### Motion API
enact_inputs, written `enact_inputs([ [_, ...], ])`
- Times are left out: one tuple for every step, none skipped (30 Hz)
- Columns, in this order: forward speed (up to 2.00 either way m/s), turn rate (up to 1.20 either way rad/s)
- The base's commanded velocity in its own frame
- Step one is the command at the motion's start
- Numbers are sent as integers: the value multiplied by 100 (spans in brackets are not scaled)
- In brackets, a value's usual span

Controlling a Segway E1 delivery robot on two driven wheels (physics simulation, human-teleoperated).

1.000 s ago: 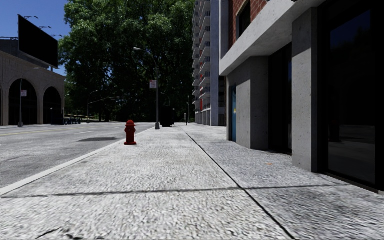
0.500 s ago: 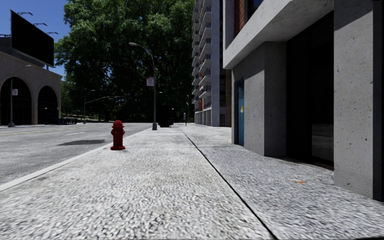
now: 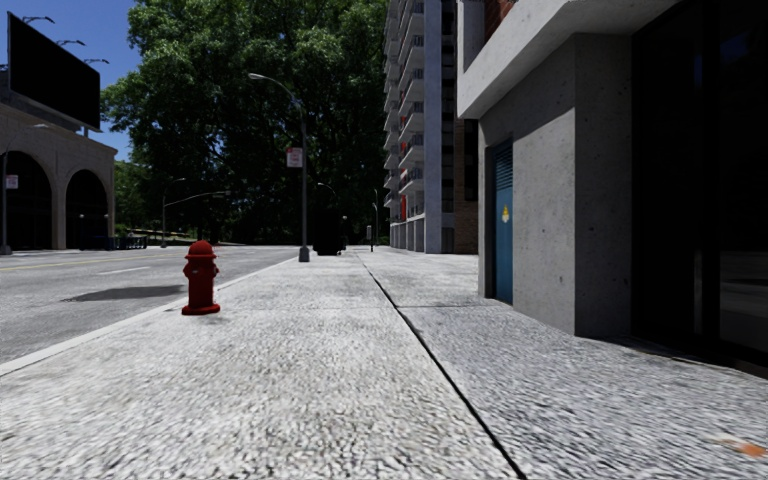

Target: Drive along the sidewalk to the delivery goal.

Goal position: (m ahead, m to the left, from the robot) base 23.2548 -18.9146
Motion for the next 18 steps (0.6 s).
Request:
enact_inputs([
  [200,0],
  [200,0],
  [200,0],
  [200,0],
  [200,0],
  [200,0],
  [200,0],
  [200,0],
  [200,0],
  [200,0],
  [200,0],
  [200,0],
  [200,0],
  [200,0],
  [200,0],
  [200,0],
  [200,0],
  [200,0],
])
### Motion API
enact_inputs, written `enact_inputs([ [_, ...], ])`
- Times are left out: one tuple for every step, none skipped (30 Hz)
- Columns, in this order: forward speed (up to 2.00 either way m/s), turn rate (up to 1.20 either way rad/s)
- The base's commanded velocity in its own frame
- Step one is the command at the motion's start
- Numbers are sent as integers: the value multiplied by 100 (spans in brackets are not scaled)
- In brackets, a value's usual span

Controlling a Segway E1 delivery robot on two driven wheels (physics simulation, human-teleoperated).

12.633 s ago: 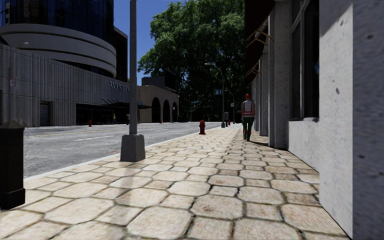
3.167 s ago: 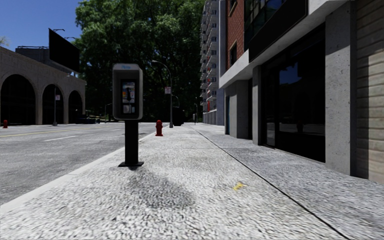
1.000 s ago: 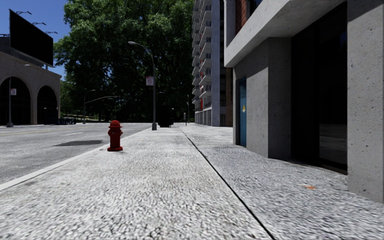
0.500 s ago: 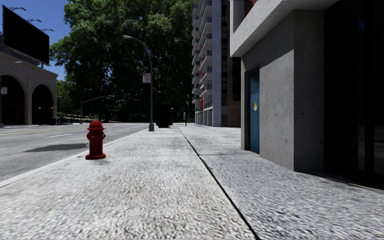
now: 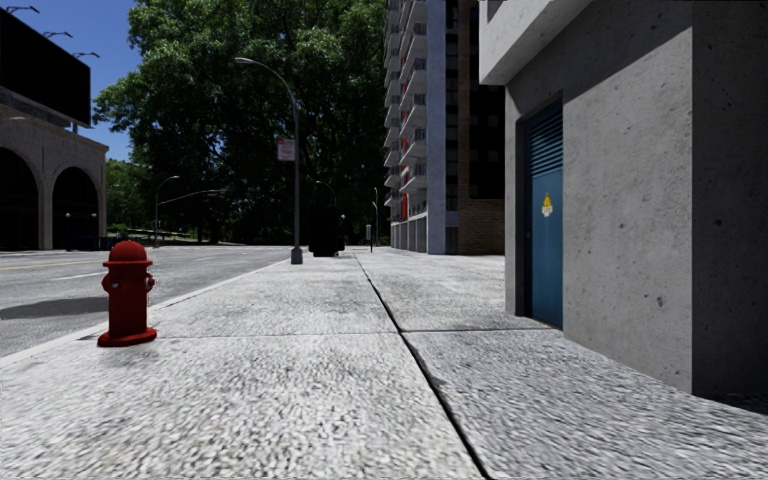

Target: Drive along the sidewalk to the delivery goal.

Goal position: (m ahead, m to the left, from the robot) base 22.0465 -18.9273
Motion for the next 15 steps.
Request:
enact_inputs([
  [200,0],
  [200,0],
  [200,0],
  [200,0],
  [200,0],
  [200,0],
  [200,0],
  [200,0],
  [200,0],
  [200,0],
  [200,0],
  [200,0],
  [200,0],
  [200,0],
  [200,0],
])
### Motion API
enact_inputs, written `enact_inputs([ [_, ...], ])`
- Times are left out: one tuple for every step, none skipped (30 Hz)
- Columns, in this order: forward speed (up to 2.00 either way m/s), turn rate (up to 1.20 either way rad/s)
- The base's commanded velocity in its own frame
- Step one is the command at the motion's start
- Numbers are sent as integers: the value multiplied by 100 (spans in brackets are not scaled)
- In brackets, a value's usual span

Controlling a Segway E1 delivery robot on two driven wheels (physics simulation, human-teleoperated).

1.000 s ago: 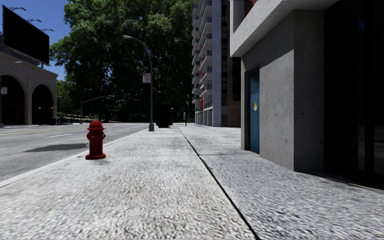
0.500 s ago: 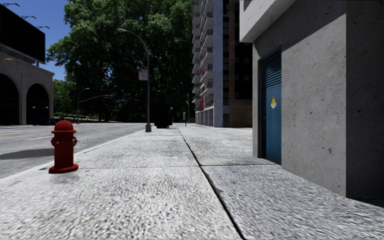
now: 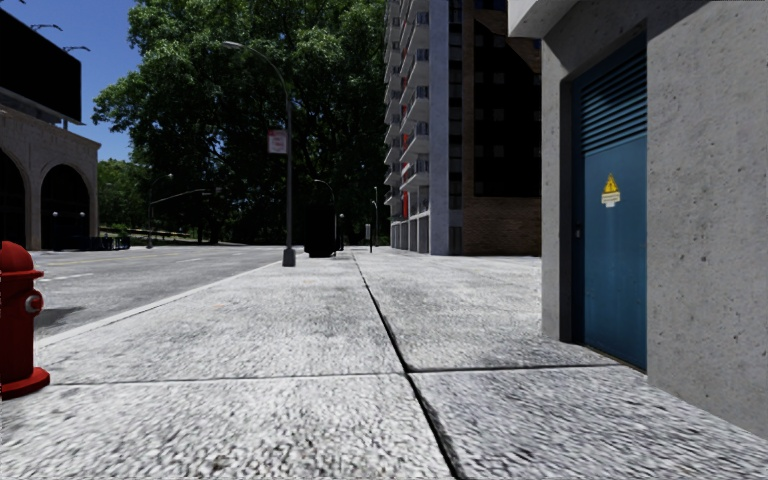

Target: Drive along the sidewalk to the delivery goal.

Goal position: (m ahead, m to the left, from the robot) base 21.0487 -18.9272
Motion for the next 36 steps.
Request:
enact_inputs([
  [200,0],
  [200,0],
  [200,0],
  [200,0],
  [200,0],
  [200,0],
  [200,0],
  [200,0],
  [200,0],
  [200,0],
  [200,0],
  [200,0],
  [200,0],
  [200,0],
  [200,-2],
  [200,-2],
  [200,-4],
  [200,-16],
  [200,-26],
  [200,-26],
  [200,-29],
  [200,-34],
  [200,-37],
  [200,-37],
  [200,-39],
  [200,-40],
  [200,-40],
  [200,-44],
  [200,-46],
  [200,-46],
  [200,-46],
  [200,-46],
  [200,-46],
  [200,-46],
  [200,-46],
  [200,-46],
])
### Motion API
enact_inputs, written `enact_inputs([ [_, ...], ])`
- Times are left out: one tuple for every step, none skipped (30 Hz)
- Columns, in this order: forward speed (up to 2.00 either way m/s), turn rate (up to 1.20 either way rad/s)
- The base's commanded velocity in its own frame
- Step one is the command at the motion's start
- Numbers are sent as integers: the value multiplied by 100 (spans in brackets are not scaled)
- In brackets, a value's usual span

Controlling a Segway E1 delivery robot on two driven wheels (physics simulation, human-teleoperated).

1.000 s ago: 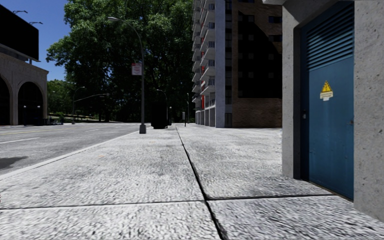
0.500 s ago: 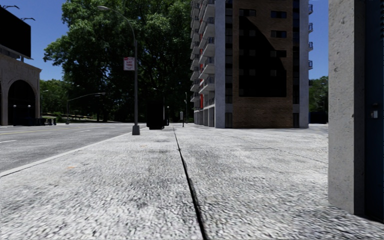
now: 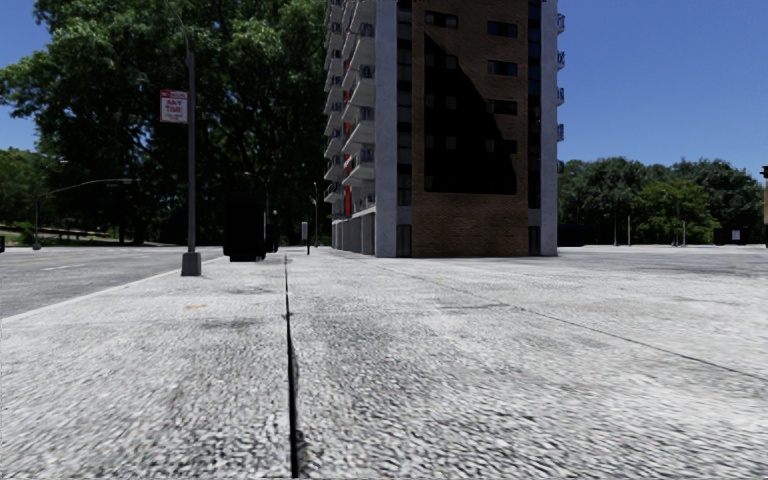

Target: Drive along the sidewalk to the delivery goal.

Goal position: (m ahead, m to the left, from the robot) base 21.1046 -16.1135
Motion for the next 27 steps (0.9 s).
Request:
enact_inputs([
  [200,-46],
  [200,-46],
  [200,-46],
  [200,-46],
  [200,-46],
  [200,-46],
  [200,-46],
  [200,-46],
  [200,-46],
  [200,-46],
  [200,-46],
  [200,-46],
  [200,-46],
  [200,-46],
  [200,-46],
  [200,-46],
  [200,-46],
  [200,-46],
  [200,-46],
  [200,-46],
  [200,-46],
  [200,-46],
  [200,-46],
  [200,-46],
  [200,-46],
  [200,-46],
  [200,-46],
])
